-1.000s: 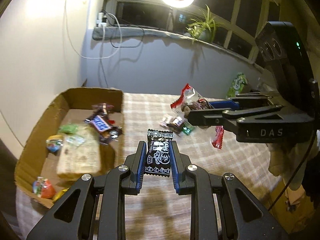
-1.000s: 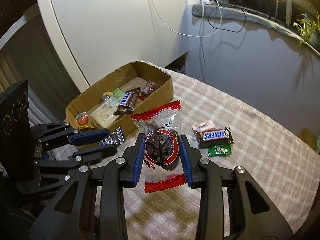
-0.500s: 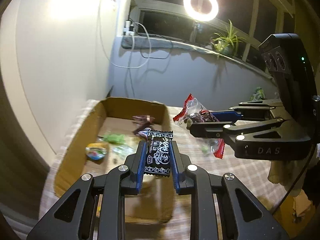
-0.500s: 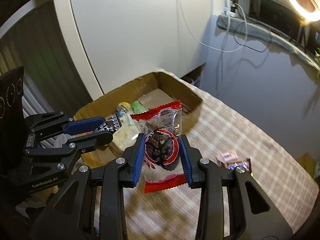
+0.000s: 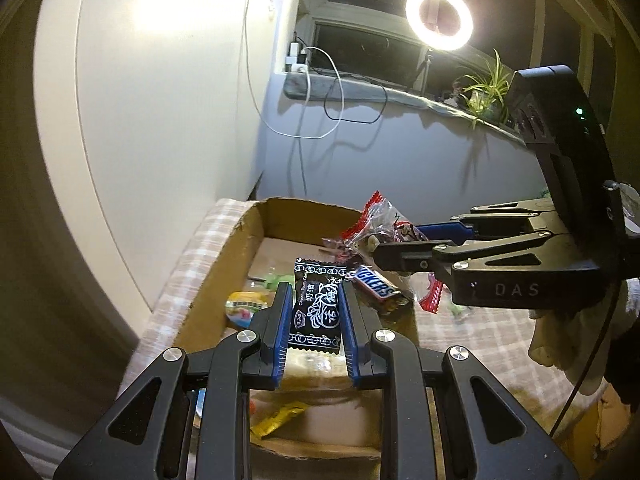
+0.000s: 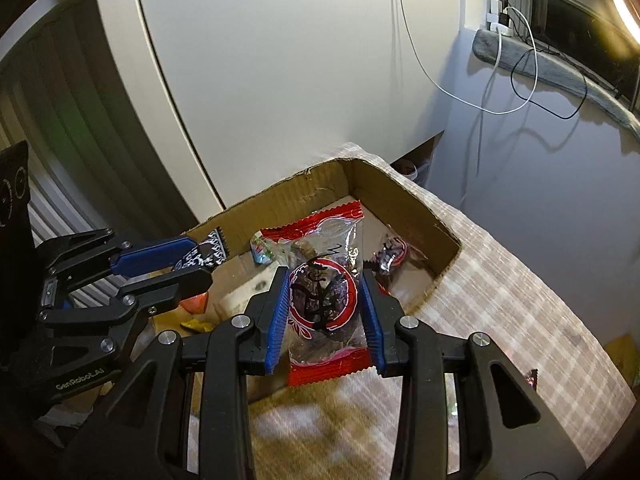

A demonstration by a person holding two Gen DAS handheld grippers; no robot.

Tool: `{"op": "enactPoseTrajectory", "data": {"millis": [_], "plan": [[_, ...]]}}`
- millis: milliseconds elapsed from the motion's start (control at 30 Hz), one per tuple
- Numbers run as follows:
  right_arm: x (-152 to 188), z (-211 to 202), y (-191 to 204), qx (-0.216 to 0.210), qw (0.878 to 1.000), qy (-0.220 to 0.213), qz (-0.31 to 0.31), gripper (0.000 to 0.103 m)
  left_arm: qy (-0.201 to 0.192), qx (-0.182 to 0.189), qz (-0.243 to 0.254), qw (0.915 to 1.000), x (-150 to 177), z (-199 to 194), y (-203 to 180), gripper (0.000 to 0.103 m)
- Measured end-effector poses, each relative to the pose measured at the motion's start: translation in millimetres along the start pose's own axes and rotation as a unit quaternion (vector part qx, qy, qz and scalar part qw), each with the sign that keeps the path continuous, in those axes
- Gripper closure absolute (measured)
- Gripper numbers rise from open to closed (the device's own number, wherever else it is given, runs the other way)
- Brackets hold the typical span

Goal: Organize snacks
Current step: 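Carry the black packet into the box with the left tool while the right tool drops the red candy bag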

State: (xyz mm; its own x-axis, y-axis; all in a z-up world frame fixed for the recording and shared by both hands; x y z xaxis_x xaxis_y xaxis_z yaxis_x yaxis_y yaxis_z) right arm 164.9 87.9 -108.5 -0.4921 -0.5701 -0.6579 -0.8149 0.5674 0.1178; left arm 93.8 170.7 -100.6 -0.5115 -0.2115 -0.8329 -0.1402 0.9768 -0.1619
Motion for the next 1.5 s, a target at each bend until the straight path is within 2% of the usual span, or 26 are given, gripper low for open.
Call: {"op": "enactPoseTrajectory", "data": {"millis": [667, 733, 800, 867, 933, 1000, 1067, 1267, 1500], "plan": [[-11.0, 26.4, -8.7, -0.006, 1.000, 0.015, 0.014, 0.067, -0.003, -0.021, -0.004, 0.9998, -2.3, 6.8, 10.6, 0.080], [-10.8, 27.2, -9.4, -0.005, 1.000, 0.015, 0.015, 0.067, -0.002, -0.023, -0.005, 0.9997, -2.4, 7.1, 11.3, 0.076], [-11.5, 27.1, -10.3, -0.002, 1.000, 0.015, 0.016, 0.062, -0.003, -0.024, -0.006, 0.9997, -2.4, 6.8, 12.3, 0.070], [-13.2, 26.3, -11.7, 0.003, 1.000, 0.010, 0.015, 0.041, -0.003, -0.026, -0.007, 0.9996, -2.7, 6.5, 13.1, 0.061], [-15.1, 24.4, -12.4, 0.008, 1.000, 0.003, 0.013, 0.036, -0.006, -0.031, -0.006, 0.9995, -3.0, 5.2, 13.8, 0.057], [-16.6, 23.7, -12.5, 0.012, 1.000, 0.002, 0.012, 0.034, -0.007, -0.034, -0.008, 0.9994, -3.4, 5.1, 15.4, 0.045], [-17.5, 22.5, -12.7, 0.020, 1.000, 0.000, 0.011, 0.022, -0.011, -0.037, -0.009, 0.9992, -3.9, 3.7, 16.8, 0.043], [-17.7, 18.2, -13.9, 0.031, 0.999, -0.007, 0.011, 0.013, -0.013, -0.042, -0.007, 0.9990, -4.9, 2.8, 16.7, 0.037], [-15.9, 10.3, -16.7, 0.039, 0.999, -0.010, 0.013, 0.012, -0.018, -0.046, 0.000, 0.9988, -6.8, -0.8, 9.8, 0.036]]}}
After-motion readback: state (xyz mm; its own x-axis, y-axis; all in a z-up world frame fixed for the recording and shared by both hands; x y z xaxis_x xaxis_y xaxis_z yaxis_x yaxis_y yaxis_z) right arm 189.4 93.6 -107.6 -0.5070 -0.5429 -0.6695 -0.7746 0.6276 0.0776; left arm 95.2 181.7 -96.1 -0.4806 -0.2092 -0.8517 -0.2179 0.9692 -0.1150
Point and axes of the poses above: each gripper's, at about its wrist camera, not at the fingertips, and z roughly the way its jaws point, y to its left, x to its underside, the point moved 2 cm from there along z, roughly the way its jaws point, and after that the axes turned 5 degrees about -y, right-handed, at the moved point
